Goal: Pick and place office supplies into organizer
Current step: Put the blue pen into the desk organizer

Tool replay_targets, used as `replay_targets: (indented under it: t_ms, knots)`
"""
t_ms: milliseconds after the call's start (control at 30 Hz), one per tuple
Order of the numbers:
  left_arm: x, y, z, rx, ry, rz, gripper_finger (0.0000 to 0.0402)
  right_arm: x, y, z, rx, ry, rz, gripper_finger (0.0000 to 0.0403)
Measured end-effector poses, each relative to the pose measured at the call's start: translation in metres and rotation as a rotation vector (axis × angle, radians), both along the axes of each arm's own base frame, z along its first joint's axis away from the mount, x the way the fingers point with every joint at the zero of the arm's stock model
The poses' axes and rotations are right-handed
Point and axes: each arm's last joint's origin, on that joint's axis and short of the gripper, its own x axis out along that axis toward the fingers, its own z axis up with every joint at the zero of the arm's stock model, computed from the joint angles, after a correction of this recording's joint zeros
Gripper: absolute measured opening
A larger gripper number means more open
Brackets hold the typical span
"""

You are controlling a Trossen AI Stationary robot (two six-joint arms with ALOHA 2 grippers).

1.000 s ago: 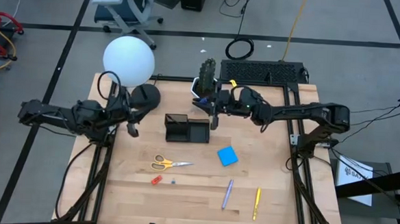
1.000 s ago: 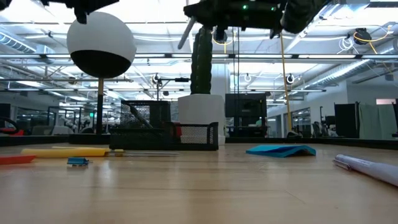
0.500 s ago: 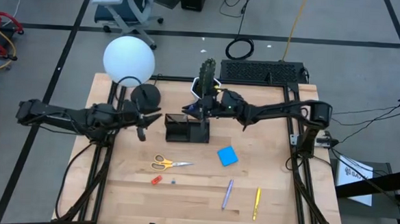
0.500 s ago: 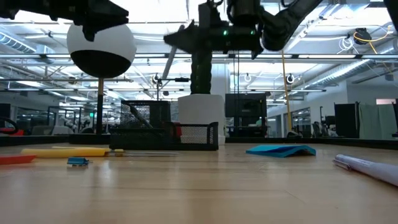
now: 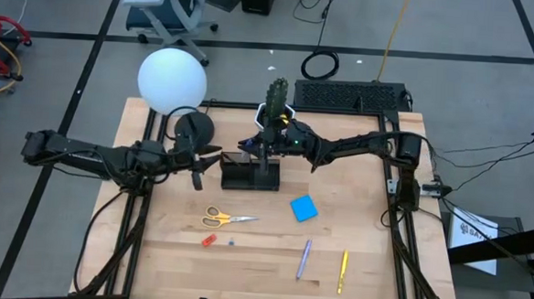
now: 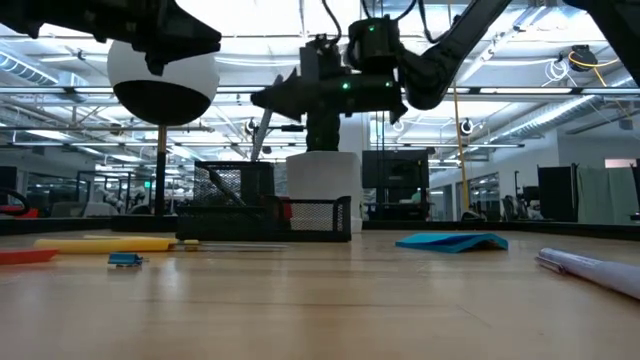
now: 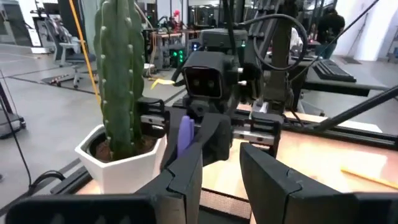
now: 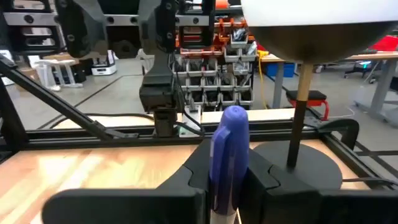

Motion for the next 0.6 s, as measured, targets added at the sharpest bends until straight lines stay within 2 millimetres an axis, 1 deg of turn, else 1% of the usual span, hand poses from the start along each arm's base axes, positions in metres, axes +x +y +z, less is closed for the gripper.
replay_targets:
  t_ms: [200,300,600]
  knots:
    - [0.0,0.001,0.003,0.014,-0.022,0.023,0.0115,0.016,0.0,-0.011,0.018,0.037,0.026,0.003]
    - [0.0,0.002,0.003,0.029,-0.026,0.025,0.0115,0.021,0.0,-0.016,0.021,0.076,0.04,0.003]
    - [-0.001,0.008,0.009,0.042,-0.07,0.063,0.0115,0.02,0.001,-0.017,0.025,0.089,0.052,0.0031]
